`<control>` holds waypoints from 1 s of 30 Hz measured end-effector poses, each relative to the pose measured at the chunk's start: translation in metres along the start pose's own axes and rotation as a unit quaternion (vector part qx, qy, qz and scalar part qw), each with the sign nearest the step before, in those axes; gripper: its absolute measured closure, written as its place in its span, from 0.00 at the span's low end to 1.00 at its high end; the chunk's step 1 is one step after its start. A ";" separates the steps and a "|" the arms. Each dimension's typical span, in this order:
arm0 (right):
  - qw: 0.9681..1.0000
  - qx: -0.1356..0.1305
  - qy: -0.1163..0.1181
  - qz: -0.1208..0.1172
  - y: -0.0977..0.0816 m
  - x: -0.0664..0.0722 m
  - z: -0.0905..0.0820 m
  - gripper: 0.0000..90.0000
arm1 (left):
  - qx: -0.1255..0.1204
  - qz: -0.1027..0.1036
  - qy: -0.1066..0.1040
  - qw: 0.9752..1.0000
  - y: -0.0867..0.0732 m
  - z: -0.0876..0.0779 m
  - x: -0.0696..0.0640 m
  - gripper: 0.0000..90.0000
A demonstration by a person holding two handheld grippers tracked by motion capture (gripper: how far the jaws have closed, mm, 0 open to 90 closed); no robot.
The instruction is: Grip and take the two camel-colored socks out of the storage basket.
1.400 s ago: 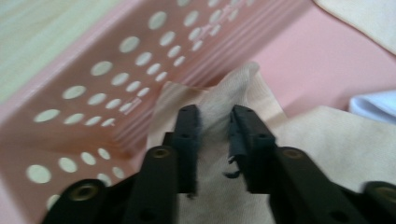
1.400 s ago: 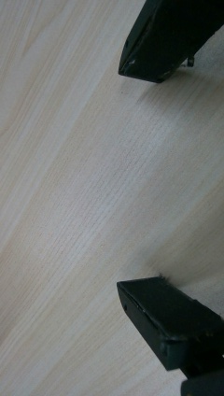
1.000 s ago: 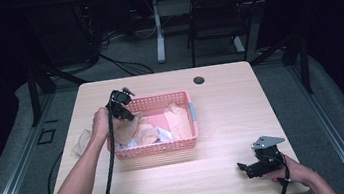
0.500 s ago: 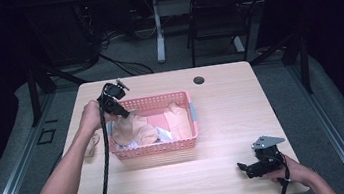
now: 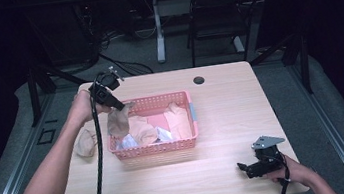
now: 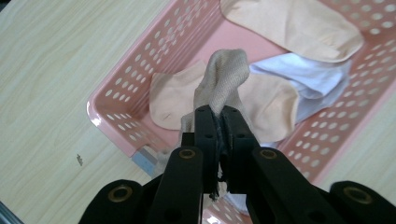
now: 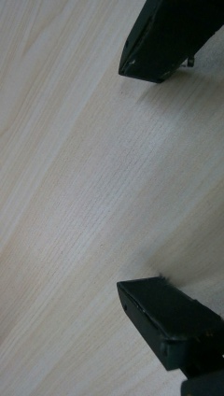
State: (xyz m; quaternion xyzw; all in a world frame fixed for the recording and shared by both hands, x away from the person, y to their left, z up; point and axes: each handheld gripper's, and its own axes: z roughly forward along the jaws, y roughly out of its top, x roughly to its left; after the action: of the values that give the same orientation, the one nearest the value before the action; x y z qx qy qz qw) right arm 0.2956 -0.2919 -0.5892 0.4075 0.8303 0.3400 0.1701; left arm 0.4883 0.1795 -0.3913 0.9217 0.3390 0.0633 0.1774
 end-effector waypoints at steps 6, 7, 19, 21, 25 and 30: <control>1.000 0.000 0.000 0.000 0.000 0.000 0.000 0.00 | 0.003 0.016 0.000 1.000 0.005 -0.023 -0.003 0.96; 1.000 0.000 0.001 0.000 0.000 0.000 0.000 0.00 | 0.002 0.018 0.001 1.000 0.006 -0.027 -0.004 0.96; 1.000 0.000 0.001 0.000 0.000 0.000 0.000 0.00 | -0.001 0.042 -0.019 0.999 0.006 -0.071 -0.012 0.95; 1.000 0.000 0.001 0.000 0.000 0.000 0.000 0.00 | 0.003 0.045 -0.010 0.999 0.004 -0.079 -0.013 0.95; 1.000 -0.001 0.000 0.000 0.000 0.000 0.000 0.00 | 0.005 0.043 -0.005 0.999 0.000 -0.092 -0.012 0.95; 1.000 0.000 0.000 0.000 0.000 0.000 0.000 0.00 | 0.011 0.036 0.013 0.999 -0.013 -0.110 -0.009 0.95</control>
State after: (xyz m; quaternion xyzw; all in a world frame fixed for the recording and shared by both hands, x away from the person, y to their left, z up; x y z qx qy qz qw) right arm 0.2957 -0.2920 -0.5893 0.4075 0.8302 0.3404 0.1698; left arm 0.4470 0.2142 -0.2937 0.9343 0.3085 0.0782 0.1607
